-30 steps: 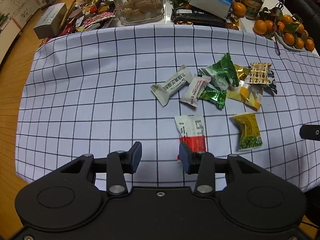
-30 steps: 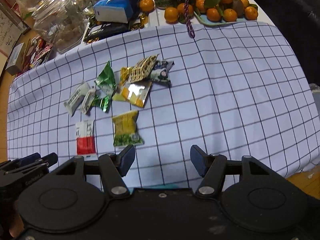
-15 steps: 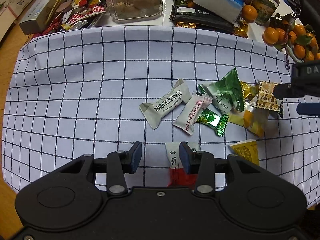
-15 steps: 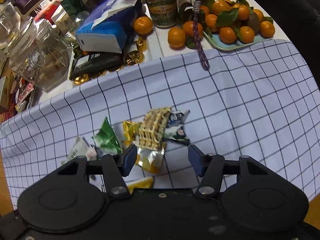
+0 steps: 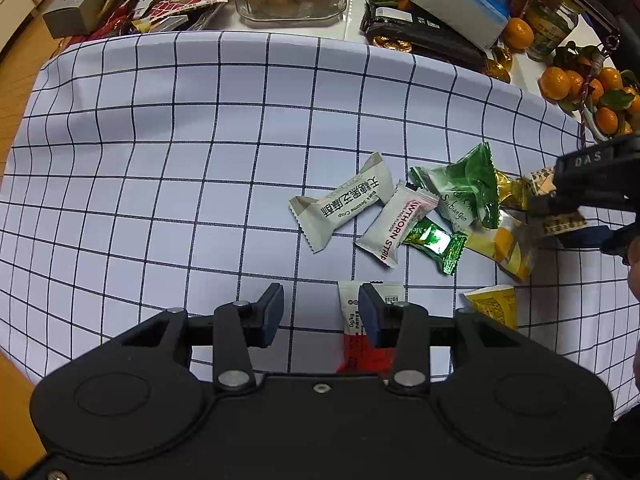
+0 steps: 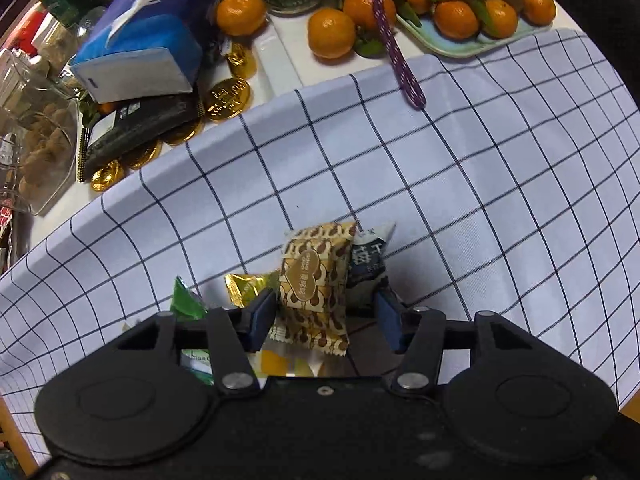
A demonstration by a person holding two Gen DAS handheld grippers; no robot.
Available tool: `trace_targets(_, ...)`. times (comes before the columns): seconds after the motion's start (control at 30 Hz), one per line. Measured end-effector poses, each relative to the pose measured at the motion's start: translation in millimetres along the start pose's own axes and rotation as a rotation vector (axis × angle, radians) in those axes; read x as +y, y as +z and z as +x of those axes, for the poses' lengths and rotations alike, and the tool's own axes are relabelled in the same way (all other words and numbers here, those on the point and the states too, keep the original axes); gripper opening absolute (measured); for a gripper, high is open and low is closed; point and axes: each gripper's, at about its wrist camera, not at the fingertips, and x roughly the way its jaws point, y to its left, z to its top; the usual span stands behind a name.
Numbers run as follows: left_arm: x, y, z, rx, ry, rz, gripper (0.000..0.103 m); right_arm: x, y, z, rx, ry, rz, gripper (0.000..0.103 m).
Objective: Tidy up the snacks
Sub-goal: 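Grasp the red-and-white packet with the left tool while the right grasps the blue-and-white packet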
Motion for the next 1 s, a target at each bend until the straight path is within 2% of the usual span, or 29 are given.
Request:
trace_targets(0.07, 0, 0, 2, 0.001, 0.008, -0.002, 0.050, -9, 0, 1, 0.021, -0.004, -0.010, 0.044)
trace_targets(0.27, -2, -2, 6, 0.016, 0.014, -0.001, 0.050, -45, -1, 7, 0.090, -0.075, 0.021, 0.039)
trace_targets(0.37, -3, -3, 5, 0.016, 0.001, 0.002, 0.050, -60, 1, 3, 0.075, -0.093, 0.043, 0.038)
trace_targets(0.47, -4, -3, 2, 0.006, -0.004, 0.006, 0.050, -66, 6, -10, 0.032, -0.067, 0.068, 0.038)
trace_targets(0.67, 2, -3, 3, 0.016, -0.011, -0.010, 0.050, -55, 10, -35, -0.074, 0.068, 0.101, 0.044)
trace_targets(0.83, 6, -6, 3, 0.014, -0.011, -0.016, 0.050, -27, 17, -35, -0.186, 0.031, 0.123, 0.045)
trace_targets(0.9, 8, -7, 3, 0.017, -0.013, -0.015, 0.050, -20, 19, -25, -0.175, 0.004, 0.105, 0.045)
trace_targets(1.0, 13, -6, 3, 0.020, -0.016, -0.022, 0.050, -12, 15, -11, -0.111, 0.005, 0.068, 0.045)
